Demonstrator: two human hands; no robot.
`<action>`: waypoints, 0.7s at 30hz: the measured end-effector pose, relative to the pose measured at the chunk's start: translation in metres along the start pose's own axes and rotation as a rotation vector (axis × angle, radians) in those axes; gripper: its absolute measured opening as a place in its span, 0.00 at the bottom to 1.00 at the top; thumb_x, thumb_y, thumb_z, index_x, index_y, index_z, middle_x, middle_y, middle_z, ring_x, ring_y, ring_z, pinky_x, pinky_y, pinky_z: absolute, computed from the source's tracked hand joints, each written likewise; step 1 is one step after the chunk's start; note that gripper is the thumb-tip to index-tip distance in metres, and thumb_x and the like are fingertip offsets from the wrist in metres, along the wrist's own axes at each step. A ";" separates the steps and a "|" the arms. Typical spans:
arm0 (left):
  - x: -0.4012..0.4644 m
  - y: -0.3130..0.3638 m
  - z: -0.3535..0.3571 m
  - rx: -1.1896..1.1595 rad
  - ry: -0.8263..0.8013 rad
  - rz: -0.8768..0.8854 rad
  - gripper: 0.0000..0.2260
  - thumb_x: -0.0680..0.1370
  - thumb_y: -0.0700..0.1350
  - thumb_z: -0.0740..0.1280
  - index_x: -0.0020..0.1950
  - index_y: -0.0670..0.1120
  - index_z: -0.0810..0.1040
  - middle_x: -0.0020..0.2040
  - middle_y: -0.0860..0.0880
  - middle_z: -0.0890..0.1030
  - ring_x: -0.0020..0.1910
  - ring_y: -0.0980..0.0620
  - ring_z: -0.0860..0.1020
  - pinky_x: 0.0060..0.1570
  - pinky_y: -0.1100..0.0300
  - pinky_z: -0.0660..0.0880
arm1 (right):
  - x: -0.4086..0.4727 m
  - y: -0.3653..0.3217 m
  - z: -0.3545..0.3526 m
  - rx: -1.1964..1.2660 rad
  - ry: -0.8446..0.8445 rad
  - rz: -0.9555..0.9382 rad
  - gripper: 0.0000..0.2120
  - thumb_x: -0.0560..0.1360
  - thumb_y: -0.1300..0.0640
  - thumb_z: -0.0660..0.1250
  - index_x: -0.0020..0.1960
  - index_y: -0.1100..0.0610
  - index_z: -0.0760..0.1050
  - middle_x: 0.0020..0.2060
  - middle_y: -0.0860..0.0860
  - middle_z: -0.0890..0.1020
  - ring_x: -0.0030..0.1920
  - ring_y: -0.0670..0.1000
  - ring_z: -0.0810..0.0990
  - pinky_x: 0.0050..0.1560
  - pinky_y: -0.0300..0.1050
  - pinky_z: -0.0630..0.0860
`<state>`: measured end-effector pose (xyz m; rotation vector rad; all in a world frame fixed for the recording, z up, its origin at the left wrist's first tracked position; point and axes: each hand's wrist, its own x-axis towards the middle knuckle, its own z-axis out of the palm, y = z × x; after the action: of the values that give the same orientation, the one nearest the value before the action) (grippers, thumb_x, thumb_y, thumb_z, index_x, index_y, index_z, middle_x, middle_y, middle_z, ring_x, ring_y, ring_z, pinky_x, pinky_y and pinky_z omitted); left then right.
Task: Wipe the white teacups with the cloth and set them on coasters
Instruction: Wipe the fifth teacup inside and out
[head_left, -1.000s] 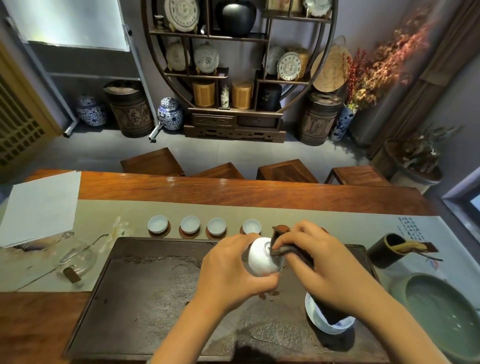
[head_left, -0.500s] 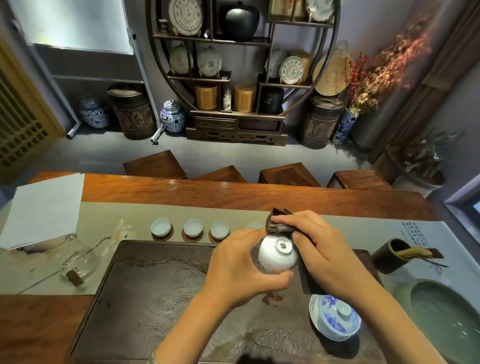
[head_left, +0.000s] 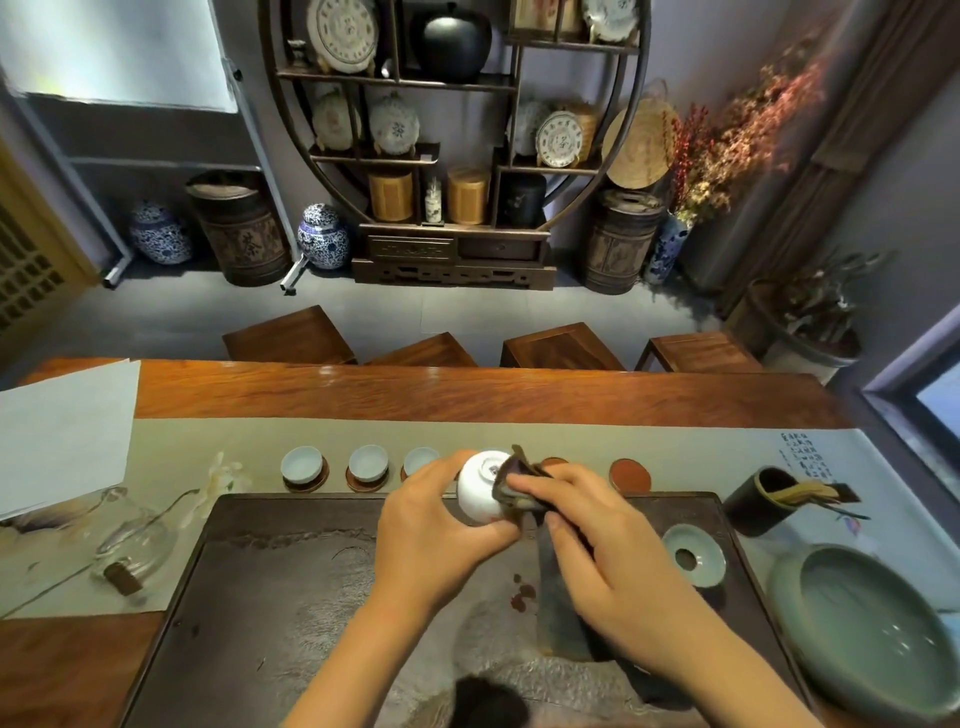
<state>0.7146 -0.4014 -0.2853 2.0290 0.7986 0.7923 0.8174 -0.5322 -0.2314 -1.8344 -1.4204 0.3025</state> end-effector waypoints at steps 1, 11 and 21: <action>0.001 0.003 -0.002 0.005 -0.006 0.018 0.21 0.60 0.59 0.73 0.52 0.61 0.81 0.46 0.63 0.83 0.47 0.62 0.80 0.44 0.67 0.74 | 0.001 0.000 -0.003 0.033 0.039 -0.002 0.19 0.76 0.66 0.59 0.63 0.51 0.74 0.56 0.45 0.76 0.57 0.41 0.73 0.56 0.30 0.68; -0.004 0.036 -0.007 -0.048 -0.103 0.242 0.23 0.62 0.53 0.77 0.57 0.58 0.80 0.50 0.62 0.82 0.51 0.61 0.80 0.47 0.63 0.76 | 0.016 0.012 -0.026 0.104 0.121 0.039 0.18 0.76 0.61 0.55 0.60 0.50 0.76 0.54 0.44 0.79 0.57 0.41 0.76 0.56 0.30 0.69; -0.016 0.022 0.011 -0.069 0.004 0.019 0.20 0.61 0.59 0.75 0.52 0.64 0.80 0.44 0.65 0.83 0.44 0.65 0.81 0.40 0.67 0.77 | -0.007 0.015 -0.005 0.039 0.175 0.104 0.18 0.75 0.61 0.55 0.61 0.52 0.76 0.53 0.48 0.78 0.54 0.38 0.73 0.54 0.27 0.67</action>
<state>0.7191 -0.4284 -0.2765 1.9773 0.7449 0.8242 0.8289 -0.5414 -0.2397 -1.8585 -1.1943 0.2139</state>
